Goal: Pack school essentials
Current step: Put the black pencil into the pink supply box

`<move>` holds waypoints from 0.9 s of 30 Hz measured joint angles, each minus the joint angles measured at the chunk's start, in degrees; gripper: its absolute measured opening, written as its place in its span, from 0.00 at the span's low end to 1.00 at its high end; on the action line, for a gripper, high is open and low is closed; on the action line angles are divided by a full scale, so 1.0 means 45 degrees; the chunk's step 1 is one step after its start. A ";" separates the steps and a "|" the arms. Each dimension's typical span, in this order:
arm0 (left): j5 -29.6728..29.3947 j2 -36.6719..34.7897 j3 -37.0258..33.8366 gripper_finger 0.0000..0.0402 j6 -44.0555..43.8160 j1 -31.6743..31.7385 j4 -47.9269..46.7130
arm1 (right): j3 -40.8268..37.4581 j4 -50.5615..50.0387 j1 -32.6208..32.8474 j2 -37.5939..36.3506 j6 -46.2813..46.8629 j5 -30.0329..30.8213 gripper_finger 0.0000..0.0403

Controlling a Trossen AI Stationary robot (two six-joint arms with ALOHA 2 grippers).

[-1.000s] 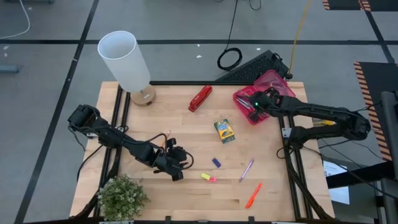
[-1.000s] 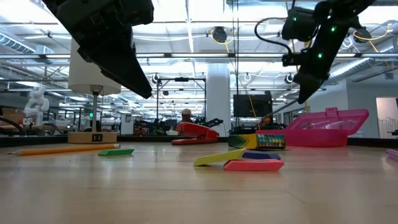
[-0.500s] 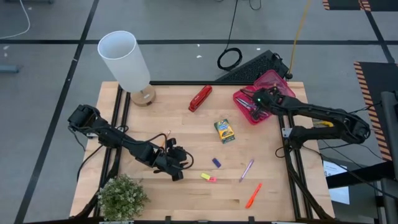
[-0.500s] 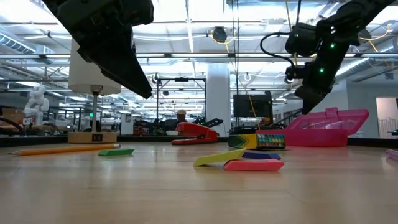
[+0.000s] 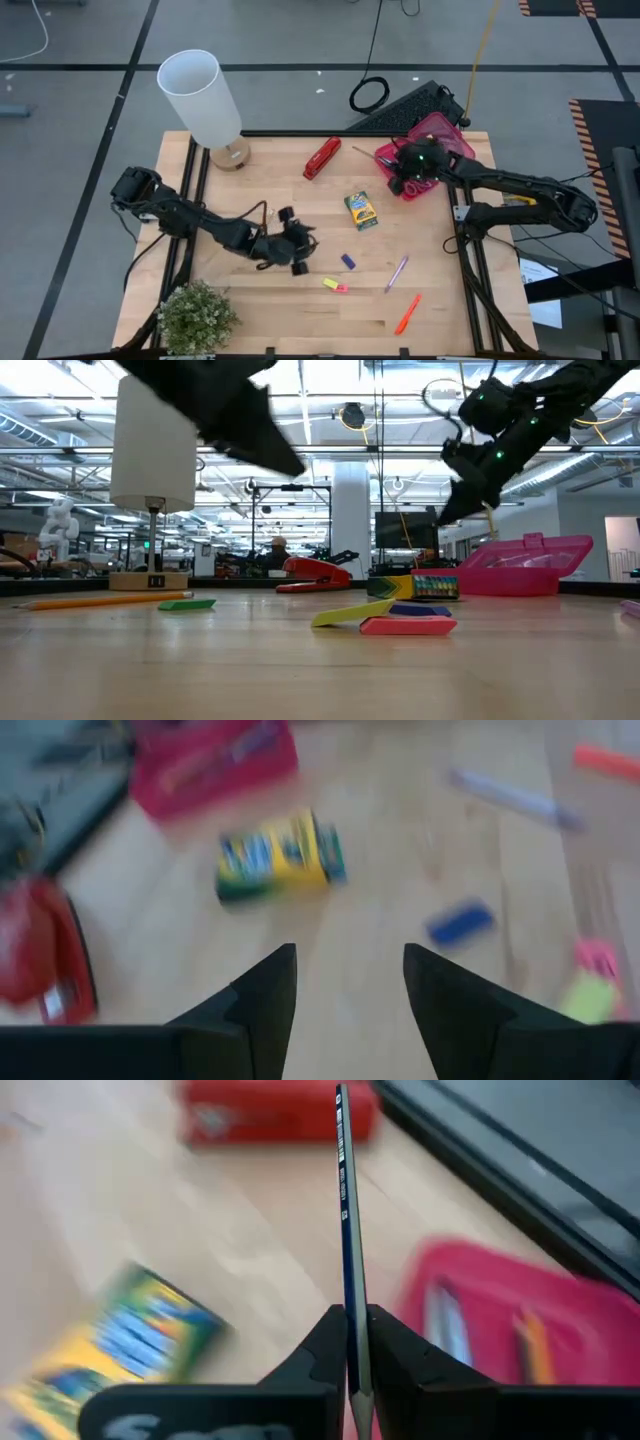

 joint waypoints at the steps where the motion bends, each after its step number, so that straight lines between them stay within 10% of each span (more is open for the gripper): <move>1: 0.0149 0.0000 0.0000 0.46 0.0542 0.0283 0.0619 | -0.0257 0.0725 0.0116 -0.0171 0.0096 -0.0290 0.04; 14: 0.4828 0.0254 0.0005 0.46 0.3524 0.4872 0.7334 | -0.2773 0.9197 0.1848 -0.1584 0.1064 -0.1482 0.04; 27: 0.7395 0.2316 0.0000 0.53 0.5119 0.5195 1.2679 | -0.3891 1.3466 0.3879 -0.1505 0.0636 -0.2041 0.04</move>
